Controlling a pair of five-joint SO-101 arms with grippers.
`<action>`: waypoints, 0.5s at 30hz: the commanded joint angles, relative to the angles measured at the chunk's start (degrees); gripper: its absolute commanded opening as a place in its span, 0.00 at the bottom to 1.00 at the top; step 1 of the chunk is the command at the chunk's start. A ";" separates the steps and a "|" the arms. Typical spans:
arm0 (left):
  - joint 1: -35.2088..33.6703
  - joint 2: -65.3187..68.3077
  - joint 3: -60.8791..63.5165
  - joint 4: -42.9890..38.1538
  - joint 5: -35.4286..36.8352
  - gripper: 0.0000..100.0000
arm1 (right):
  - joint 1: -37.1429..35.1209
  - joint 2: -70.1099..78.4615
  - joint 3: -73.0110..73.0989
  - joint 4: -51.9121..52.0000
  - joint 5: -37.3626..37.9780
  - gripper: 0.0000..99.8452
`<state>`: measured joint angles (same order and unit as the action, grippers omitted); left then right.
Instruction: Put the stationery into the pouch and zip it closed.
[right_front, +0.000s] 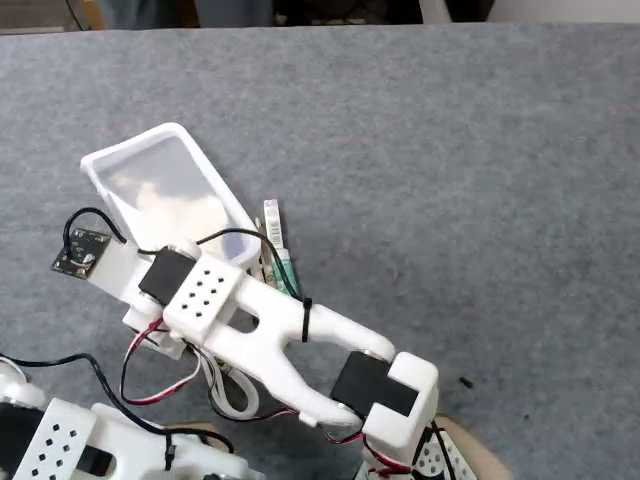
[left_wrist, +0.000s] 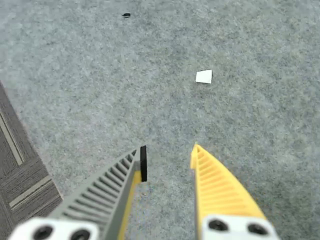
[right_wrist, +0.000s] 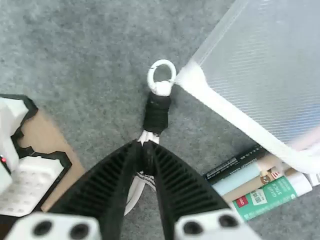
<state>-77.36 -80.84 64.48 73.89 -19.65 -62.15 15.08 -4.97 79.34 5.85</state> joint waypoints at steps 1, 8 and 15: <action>-0.84 -0.53 -3.12 -1.32 -0.44 0.17 | -1.32 -2.42 -0.84 -0.53 1.67 0.02; -0.92 -0.53 -3.12 -1.32 -0.62 0.17 | -2.20 0.48 -1.01 -0.44 8.79 0.30; -0.92 -0.53 -3.12 -1.32 -0.62 0.17 | -2.37 2.07 -0.40 -0.88 -1.05 0.24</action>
<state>-77.63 -80.84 64.22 73.89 -19.65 -63.74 16.40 -4.97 79.34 9.19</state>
